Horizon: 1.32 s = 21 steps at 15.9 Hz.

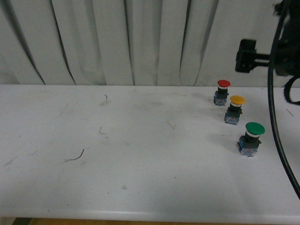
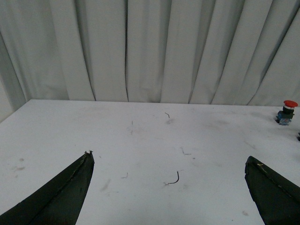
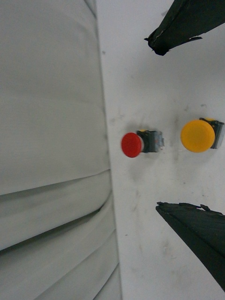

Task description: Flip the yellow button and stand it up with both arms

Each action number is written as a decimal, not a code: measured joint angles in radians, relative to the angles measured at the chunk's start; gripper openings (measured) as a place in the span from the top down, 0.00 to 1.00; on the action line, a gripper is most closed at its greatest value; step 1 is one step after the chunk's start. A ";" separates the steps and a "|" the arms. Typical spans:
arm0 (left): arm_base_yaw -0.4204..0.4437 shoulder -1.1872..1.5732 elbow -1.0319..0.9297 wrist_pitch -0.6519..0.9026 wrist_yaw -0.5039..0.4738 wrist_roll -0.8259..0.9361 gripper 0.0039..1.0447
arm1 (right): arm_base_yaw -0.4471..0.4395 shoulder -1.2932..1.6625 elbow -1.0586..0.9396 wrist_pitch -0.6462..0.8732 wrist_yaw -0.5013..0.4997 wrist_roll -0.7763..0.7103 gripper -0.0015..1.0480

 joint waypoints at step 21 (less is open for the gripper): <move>0.000 0.000 0.000 0.000 0.000 0.000 0.06 | -0.078 -1.494 -1.176 -0.037 -0.023 -0.114 0.98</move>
